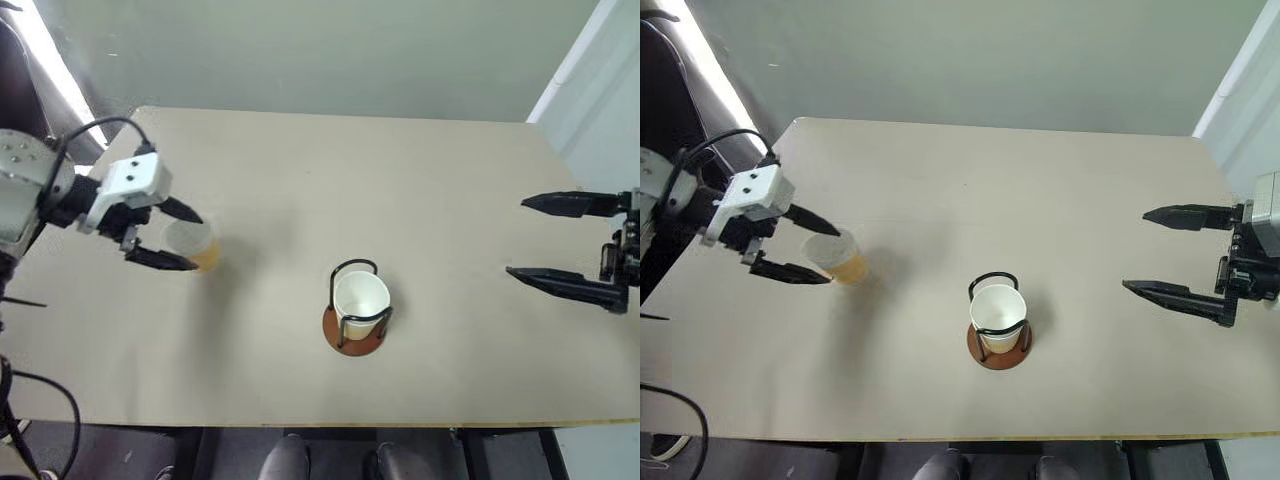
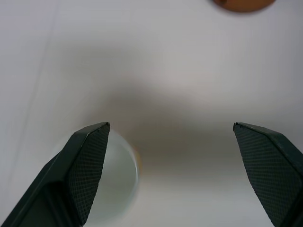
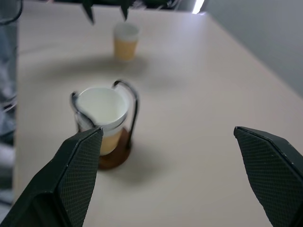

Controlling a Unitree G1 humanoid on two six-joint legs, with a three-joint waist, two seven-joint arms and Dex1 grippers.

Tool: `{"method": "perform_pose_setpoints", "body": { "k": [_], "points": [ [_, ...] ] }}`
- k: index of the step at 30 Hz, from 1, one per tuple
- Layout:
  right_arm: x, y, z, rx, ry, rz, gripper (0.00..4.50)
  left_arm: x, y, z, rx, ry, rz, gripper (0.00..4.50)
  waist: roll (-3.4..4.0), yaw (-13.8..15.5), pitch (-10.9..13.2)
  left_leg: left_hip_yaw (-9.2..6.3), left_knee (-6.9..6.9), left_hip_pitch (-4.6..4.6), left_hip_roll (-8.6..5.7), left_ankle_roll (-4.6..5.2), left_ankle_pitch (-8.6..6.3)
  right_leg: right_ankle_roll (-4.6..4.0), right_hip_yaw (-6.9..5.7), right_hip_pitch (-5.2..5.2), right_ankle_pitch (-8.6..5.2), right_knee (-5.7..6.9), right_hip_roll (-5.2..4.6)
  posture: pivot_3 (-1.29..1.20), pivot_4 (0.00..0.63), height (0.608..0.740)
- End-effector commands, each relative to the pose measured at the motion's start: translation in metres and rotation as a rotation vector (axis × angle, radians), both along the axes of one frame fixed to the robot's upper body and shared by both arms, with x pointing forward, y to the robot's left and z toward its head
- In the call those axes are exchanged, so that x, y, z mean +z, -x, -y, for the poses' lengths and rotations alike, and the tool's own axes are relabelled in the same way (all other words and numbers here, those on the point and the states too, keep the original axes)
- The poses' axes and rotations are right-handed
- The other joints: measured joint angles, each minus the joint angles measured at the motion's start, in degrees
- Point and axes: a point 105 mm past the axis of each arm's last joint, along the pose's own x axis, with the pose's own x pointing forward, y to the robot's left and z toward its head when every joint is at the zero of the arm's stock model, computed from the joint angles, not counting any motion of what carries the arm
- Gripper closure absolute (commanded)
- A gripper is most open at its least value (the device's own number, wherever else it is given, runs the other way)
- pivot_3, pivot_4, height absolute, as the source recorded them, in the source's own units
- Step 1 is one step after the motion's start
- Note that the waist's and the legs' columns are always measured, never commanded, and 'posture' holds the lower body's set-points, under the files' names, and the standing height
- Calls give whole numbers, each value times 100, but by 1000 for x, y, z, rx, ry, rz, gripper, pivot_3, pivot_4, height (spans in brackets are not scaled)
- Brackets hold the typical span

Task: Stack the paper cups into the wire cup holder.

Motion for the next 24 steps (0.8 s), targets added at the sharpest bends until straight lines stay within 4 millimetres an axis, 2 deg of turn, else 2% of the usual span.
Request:
{"method": "perform_pose_setpoints", "body": {
  "k": [1,4,18,21,24],
  "points": [
    [-9,-2,13,-46,134,13,0,6,5,-17,31,-41,19,40,0,17,0,0,0,0,0,0,0,0,0,1,0,0,-1,0,150,740],
    [-20,-8,17,-60,215,12,0,0,3,-22,47,-69,9,40,0,10,0,-1,2,0,0,8,-5,0,0,2,0,2,-10,0,150,740],
    [-16,-9,11,-35,194,36,0,-31,-22,-6,27,-125,-5,40,0,9,0,1,8,-1,0,13,-7,1,0,3,2,3,-9,0,150,740],
    [-16,-8,12,-42,198,36,0,-33,-26,-3,24,-127,-2,643,0,6,0,1,9,-1,0,13,-7,1,0,2,2,4,-8,0,150,740],
    [-15,-6,13,-46,201,35,0,-32,-26,1,6,-117,-9,1671,-1,6,0,1,9,-2,0,13,-7,2,0,2,3,3,-8,0,150,740]
  ]
}}
